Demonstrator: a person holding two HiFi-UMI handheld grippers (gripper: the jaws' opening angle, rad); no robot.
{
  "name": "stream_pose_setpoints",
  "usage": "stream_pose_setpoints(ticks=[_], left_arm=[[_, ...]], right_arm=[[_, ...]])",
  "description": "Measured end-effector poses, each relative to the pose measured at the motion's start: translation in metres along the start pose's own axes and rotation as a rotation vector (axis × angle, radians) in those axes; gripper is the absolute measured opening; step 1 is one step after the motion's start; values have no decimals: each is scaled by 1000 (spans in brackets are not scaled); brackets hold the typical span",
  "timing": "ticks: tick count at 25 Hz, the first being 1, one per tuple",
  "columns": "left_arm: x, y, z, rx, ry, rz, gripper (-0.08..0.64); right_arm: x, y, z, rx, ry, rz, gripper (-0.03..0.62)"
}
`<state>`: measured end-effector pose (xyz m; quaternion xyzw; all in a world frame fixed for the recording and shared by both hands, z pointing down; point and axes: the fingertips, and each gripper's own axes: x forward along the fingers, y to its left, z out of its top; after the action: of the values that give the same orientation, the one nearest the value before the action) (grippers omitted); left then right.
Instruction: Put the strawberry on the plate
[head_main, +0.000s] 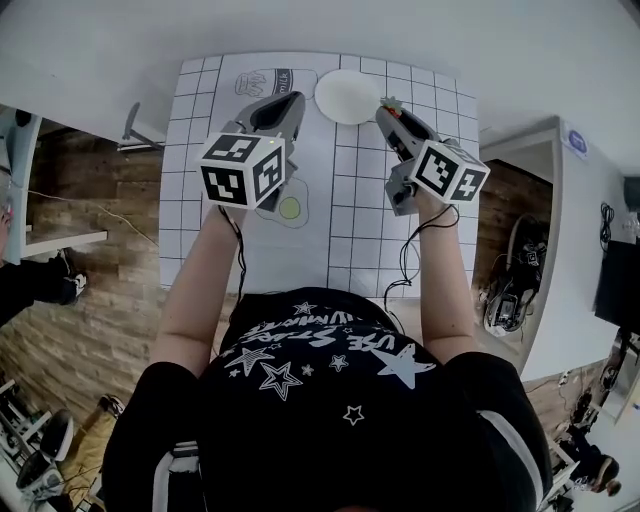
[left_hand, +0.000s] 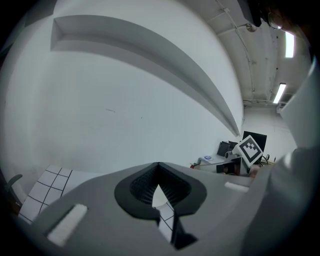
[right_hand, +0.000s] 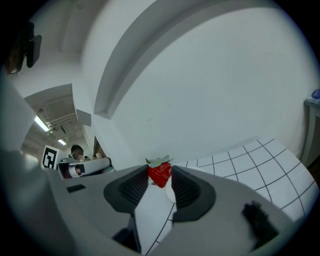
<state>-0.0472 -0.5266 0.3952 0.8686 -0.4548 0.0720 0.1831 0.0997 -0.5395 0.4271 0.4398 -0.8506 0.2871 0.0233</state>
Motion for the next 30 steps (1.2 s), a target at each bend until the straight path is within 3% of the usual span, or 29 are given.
stream_pose_setpoints(ticks=[17,30], left_arm=[[53,45,-33,-57,85,-4,9],[67,59,-58,-92,128,-9,9]], right_arm=[[91,-38,-33,3,143,-31,153],[126,-59,-66,-69,269,-96,153]])
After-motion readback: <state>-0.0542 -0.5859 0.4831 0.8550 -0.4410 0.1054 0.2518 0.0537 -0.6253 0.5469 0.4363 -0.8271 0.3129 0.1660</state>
